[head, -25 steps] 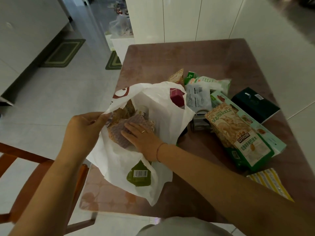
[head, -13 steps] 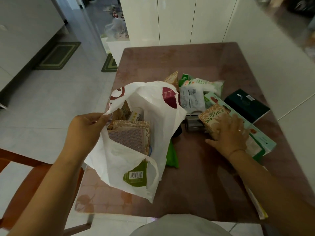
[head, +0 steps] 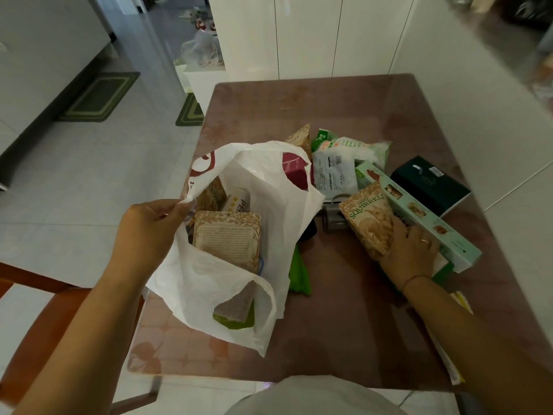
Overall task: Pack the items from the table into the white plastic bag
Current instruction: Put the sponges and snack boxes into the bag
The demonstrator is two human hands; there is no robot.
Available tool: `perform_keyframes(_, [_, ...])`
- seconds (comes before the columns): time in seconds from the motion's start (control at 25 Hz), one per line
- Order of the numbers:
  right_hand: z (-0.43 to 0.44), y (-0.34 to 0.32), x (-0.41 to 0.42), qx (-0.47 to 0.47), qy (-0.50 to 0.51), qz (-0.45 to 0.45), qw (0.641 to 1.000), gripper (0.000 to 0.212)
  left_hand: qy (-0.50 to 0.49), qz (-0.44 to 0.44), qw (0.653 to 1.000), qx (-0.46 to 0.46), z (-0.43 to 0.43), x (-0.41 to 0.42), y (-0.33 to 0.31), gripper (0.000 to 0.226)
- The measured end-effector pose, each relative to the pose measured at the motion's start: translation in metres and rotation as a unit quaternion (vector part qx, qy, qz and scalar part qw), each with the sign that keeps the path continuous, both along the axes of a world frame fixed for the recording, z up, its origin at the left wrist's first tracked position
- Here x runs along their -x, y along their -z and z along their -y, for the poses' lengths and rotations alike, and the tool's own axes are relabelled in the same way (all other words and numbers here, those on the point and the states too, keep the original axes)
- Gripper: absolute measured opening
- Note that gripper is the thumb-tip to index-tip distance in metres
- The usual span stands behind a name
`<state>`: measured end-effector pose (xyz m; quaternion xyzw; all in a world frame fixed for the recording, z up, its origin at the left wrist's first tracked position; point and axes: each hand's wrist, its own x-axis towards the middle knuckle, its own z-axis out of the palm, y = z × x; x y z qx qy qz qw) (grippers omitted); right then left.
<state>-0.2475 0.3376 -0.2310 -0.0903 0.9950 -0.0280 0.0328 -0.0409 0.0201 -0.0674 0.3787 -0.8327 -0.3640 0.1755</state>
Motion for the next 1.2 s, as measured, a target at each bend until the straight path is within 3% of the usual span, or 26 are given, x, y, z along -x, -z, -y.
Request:
perform_keyframes(0.16, [0.019, -0.023, -0.009, 0.135, -0.009, 0.039, 0.99, 0.083, 0.002, -0.005, 1.0, -0.011, 0.0, 0.0, -0.001, 0.016])
perform_keyframes(0.28, [0.049, -0.071, -0.027, 0.321, -0.049, 0.055, 0.944, 0.079, 0.003, -0.006, 1.0, 0.001, 0.0, -0.001, -0.002, 0.018])
perform_keyframes(0.36, [0.072, -0.104, -0.051, 0.381, -0.114, 0.086, 0.914, 0.077, 0.001, -0.007, 1.0, 0.004, 0.0, -0.002, -0.002, 0.017])
perform_keyframes(0.44, [0.097, -0.125, -0.078, 0.344, -0.198, 0.107, 0.912, 0.073, -0.002, -0.011, 1.0, 0.001, 0.0, -0.002, -0.002, 0.017])
perform_keyframes(0.52, [0.126, -0.125, -0.095, 0.222, -0.257, 0.113, 0.934, 0.068, -0.005, -0.015, 1.0, -0.003, 0.001, -0.003, -0.001, 0.018])
perform_keyframes(0.6, [0.16, -0.119, -0.1, 0.133, -0.275, 0.119, 0.945, 0.068, -0.007, -0.018, 1.0, 0.003, 0.003, -0.006, -0.001, 0.02])
perform_keyframes(0.72, [0.214, -0.11, -0.096, 0.086, -0.285, 0.143, 0.944, 0.076, -0.014, -0.019, 1.0, 0.016, 0.006, -0.008, -0.002, 0.025])
perform_keyframes(0.92, [0.268, -0.105, -0.075, 0.115, -0.209, 0.258, 0.936, 0.076, -0.024, -0.017, 0.999, 0.021, 0.012, -0.013, -0.004, 0.027])
perform_keyframes(1.08, [0.269, -0.087, -0.072, 0.178, -0.156, 0.19, 0.953, 0.092, -0.032, -0.012, 0.999, 0.028, 0.017, -0.014, -0.003, 0.025])
perform_keyframes(1.2, [0.257, -0.062, -0.091, 0.14, -0.247, 0.152, 0.947, 0.083, -0.006, 0.039, 0.998, 0.04, 0.005, -0.008, 0.005, 0.059])
